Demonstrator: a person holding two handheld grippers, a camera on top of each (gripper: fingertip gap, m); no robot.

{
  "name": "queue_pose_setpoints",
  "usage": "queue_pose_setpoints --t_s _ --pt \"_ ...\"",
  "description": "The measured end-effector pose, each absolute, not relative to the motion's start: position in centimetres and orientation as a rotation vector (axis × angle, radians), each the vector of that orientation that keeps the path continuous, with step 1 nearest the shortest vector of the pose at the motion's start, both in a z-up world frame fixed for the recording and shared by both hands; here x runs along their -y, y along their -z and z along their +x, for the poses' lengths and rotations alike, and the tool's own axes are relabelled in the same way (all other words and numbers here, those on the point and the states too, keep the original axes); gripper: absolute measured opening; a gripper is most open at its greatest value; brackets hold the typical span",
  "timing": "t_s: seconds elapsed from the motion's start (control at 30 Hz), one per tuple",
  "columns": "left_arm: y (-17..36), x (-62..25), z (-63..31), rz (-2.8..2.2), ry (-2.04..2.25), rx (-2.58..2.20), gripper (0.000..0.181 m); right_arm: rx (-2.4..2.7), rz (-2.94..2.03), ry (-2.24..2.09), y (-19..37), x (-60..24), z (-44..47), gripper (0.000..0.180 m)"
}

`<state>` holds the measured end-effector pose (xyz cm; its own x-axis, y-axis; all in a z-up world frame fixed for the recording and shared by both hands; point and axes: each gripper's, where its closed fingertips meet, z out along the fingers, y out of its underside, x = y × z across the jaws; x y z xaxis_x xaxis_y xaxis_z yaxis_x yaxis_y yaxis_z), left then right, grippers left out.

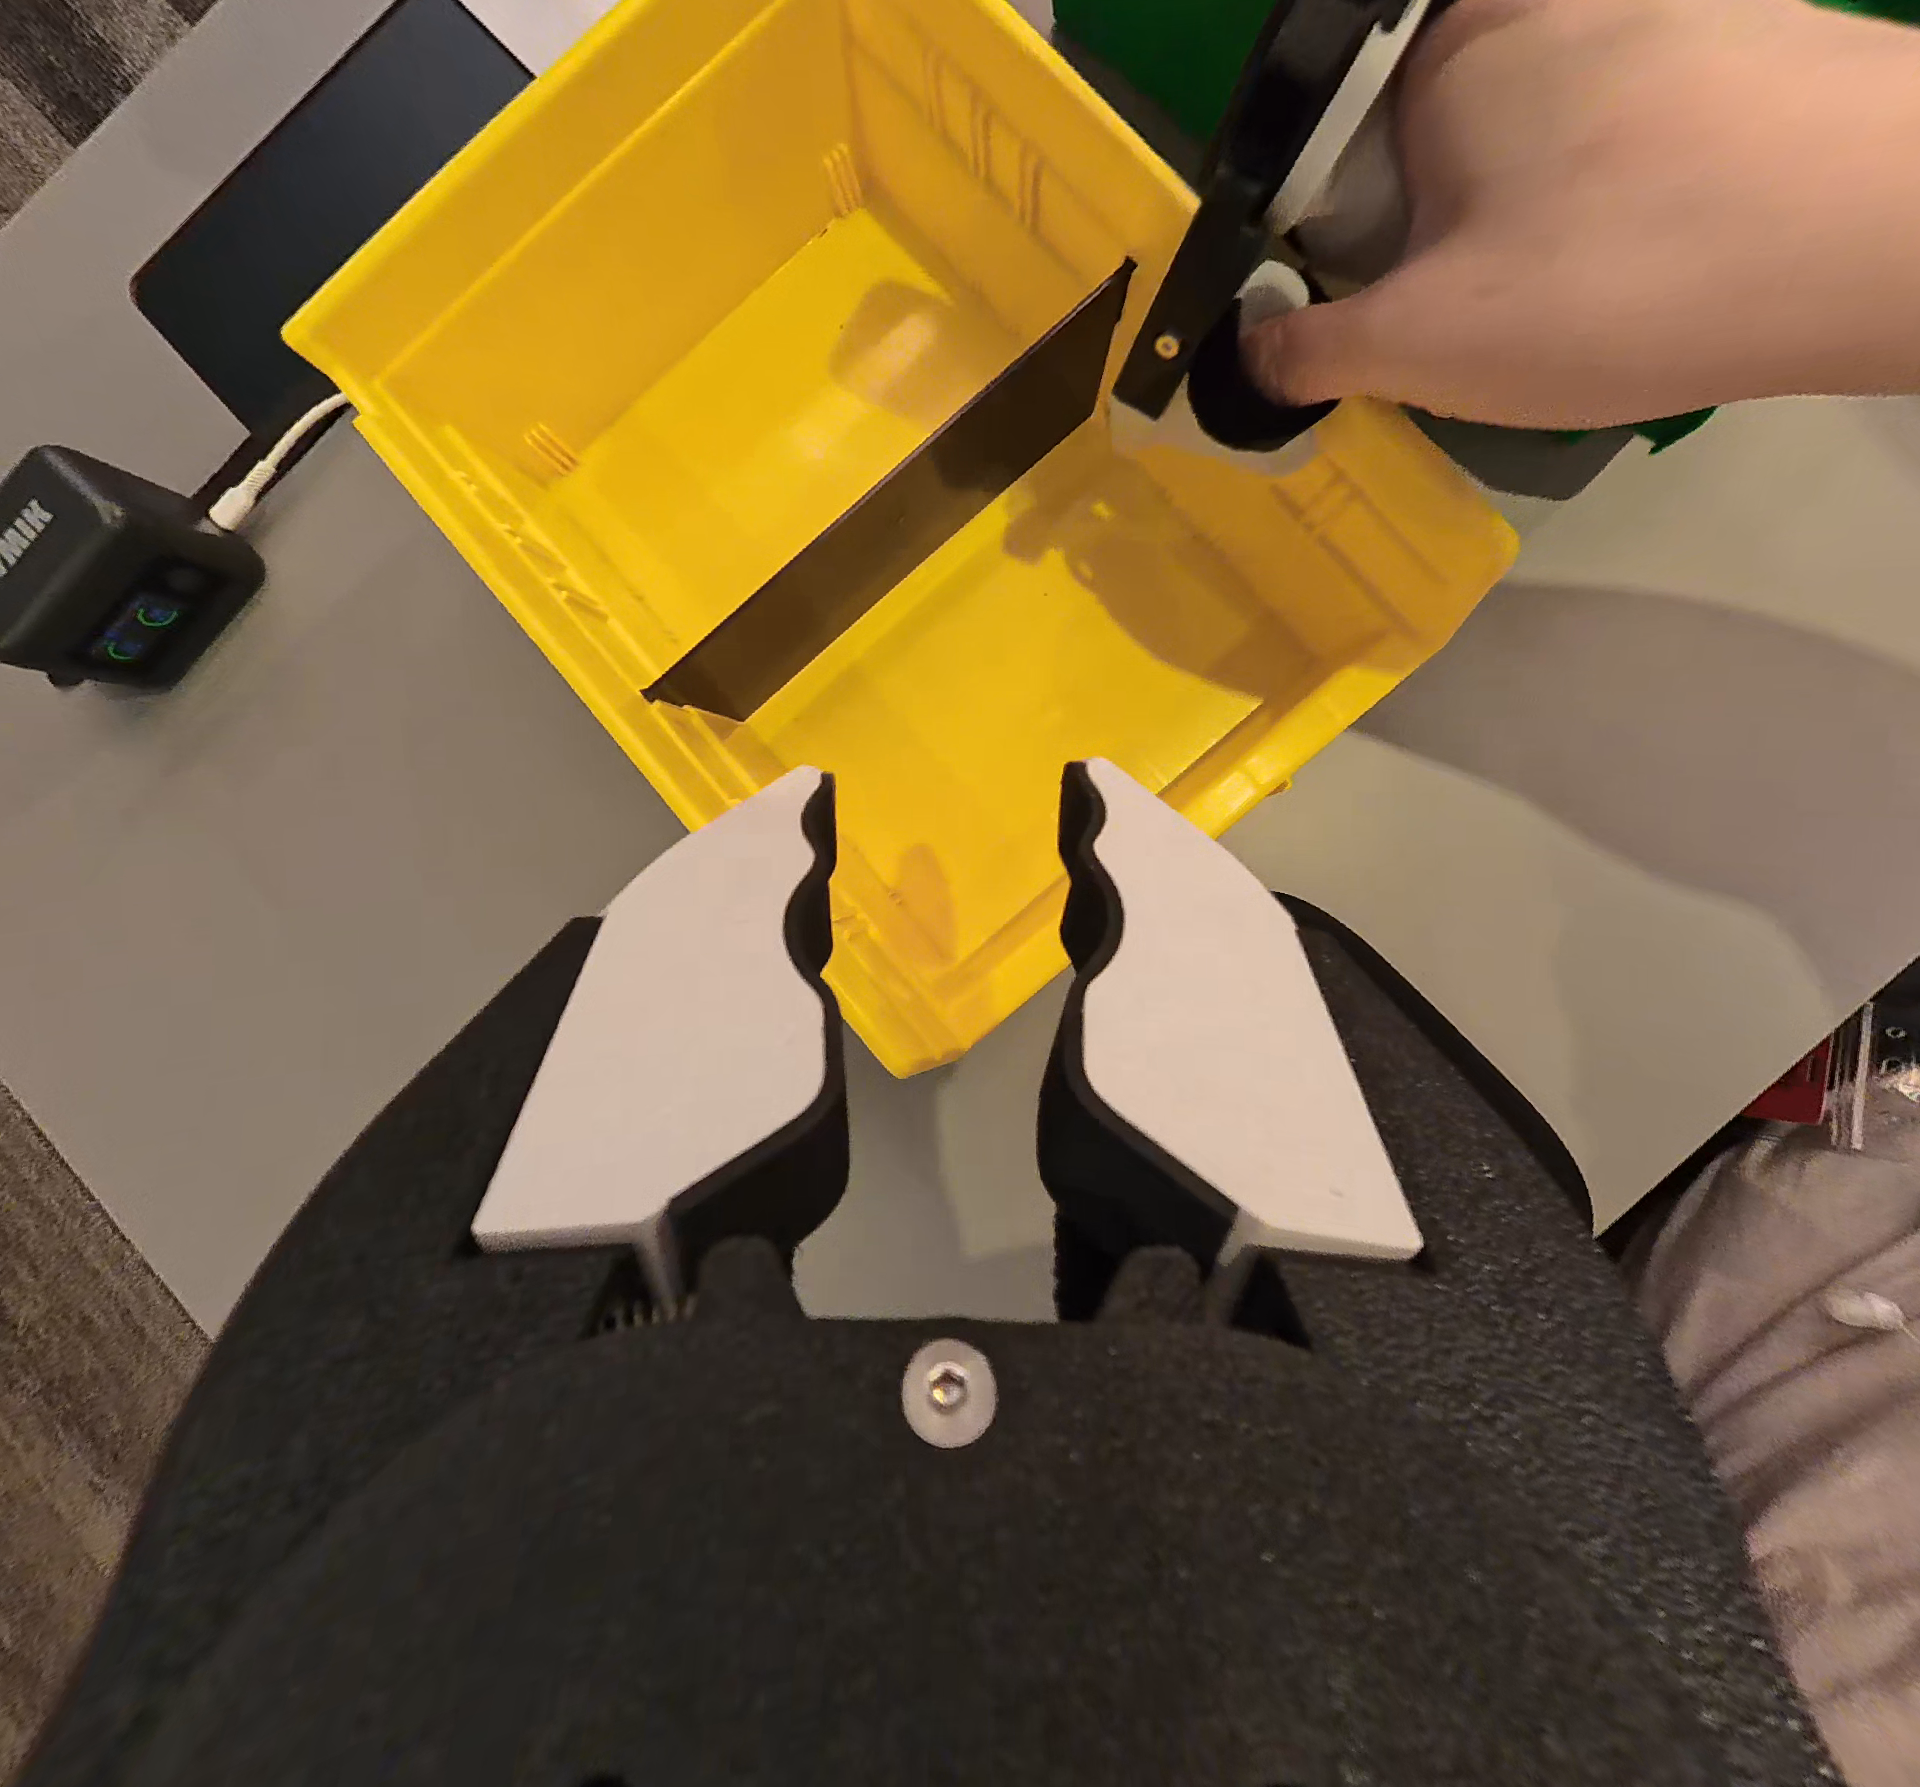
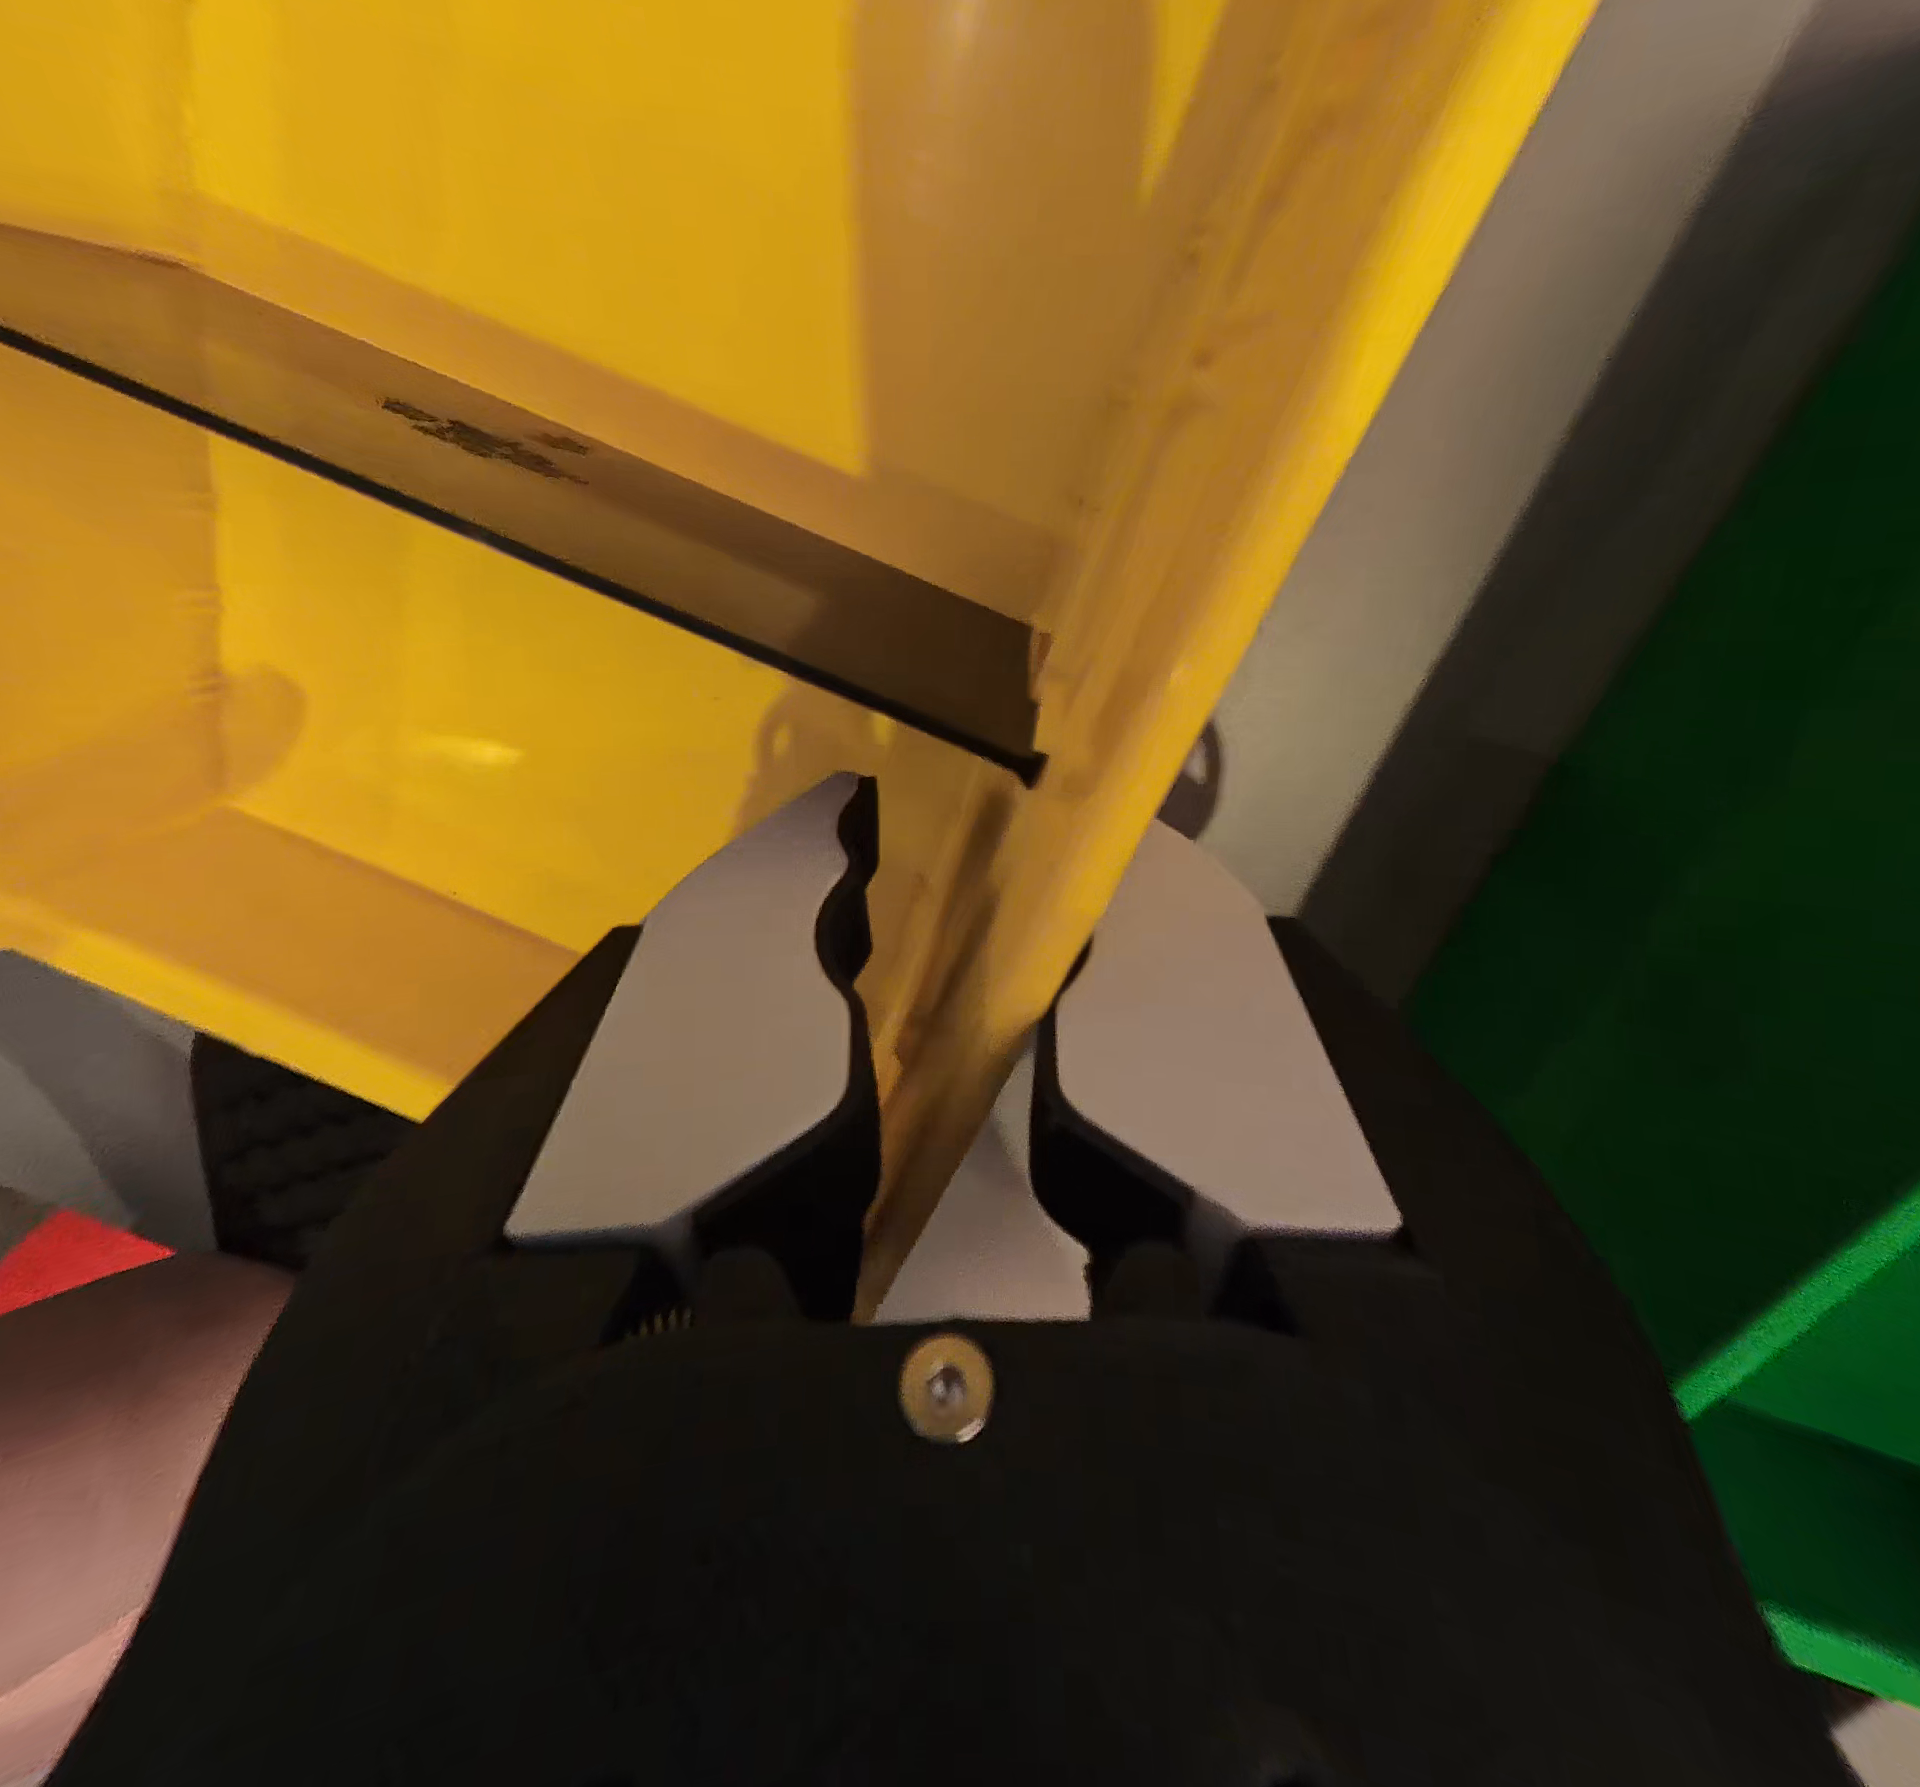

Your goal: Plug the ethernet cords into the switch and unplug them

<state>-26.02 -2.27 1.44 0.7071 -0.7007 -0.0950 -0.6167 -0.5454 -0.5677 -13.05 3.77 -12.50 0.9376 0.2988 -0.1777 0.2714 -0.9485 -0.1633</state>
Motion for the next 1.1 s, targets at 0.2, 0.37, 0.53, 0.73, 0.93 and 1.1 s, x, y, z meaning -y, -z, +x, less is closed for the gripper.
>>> queue_pose_setpoints --t_s 0.2,0.37,0.53,0.73,0.93,1.1 --pt "-2.3 2.0 -26.6 -2.3 0.201 -0.951 0.041 0.408 -2.998 -0.37 12.7 -4.0 -12.8 0.016" --pt "-6.0 1.0 -27.1 -2.175 0.193 -0.773 0.044 0.364 -3.009 -0.409 12.5 -4.4 -12.0 0.007" --pt "-14.7 2.5 -25.9 -1.832 0.379 -0.51 0.061 0.505 -3.016 -0.568 9.0 -3.8 -13.8 0.007" --pt "-22.8 9.7 -26.4 -1.394 0.548 -0.391 0.054 0.641 -2.925 -0.542 0.6 -4.4 -12.4 0.006" --pt "-21.5 9.7 -25.7 -1.454 0.572 -0.463 0.064 0.552 -2.793 -0.477 -11.3 -4.4 -1.9 0.006" --pt "-14.7 4.1 -21.4 -1.795 0.495 -0.607 0.071 0.271 -2.736 -0.394 -15.7 -2.1 13.3 0.006"
